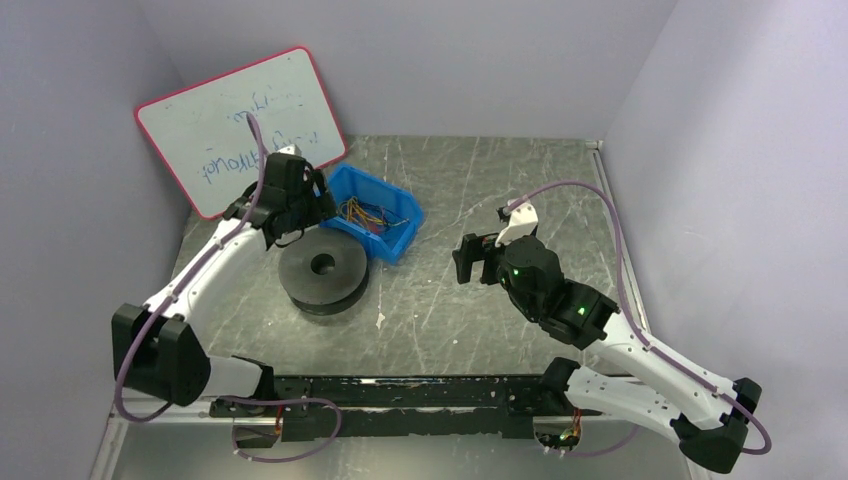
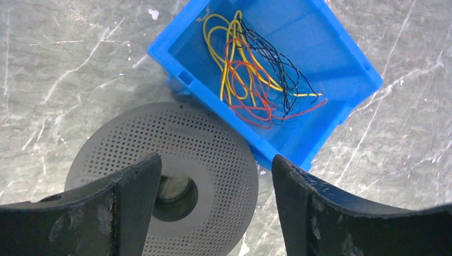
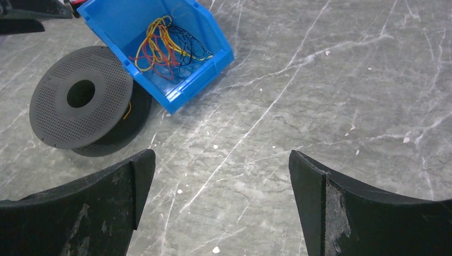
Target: Wrap the cables
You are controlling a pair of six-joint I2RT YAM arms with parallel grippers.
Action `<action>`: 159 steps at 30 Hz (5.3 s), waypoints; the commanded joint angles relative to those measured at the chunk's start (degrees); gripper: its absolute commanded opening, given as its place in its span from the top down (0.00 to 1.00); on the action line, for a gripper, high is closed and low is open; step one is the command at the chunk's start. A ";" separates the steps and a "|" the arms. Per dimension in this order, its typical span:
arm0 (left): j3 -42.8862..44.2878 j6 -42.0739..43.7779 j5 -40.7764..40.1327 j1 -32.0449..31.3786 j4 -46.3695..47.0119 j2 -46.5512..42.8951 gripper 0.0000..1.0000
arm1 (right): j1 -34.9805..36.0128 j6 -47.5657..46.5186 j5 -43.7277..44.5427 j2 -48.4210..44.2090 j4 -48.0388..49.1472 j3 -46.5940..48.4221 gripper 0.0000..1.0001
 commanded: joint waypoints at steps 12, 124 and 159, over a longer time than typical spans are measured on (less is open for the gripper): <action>11.02 -11.13 -1.20 -0.24 -5.87 15.87 0.34 | 0.14 0.08 -0.67 -1.58 0.10 -0.39 0.00; 39.78 -2.86 6.10 -22.79 10.22 35.31 0.40 | 0.11 9.65 3.43 -9.78 -10.69 3.75 0.00; 2.05 10.83 -11.95 -22.73 -5.43 -14.24 0.33 | -1.51 13.43 11.52 7.84 -6.96 1.59 0.10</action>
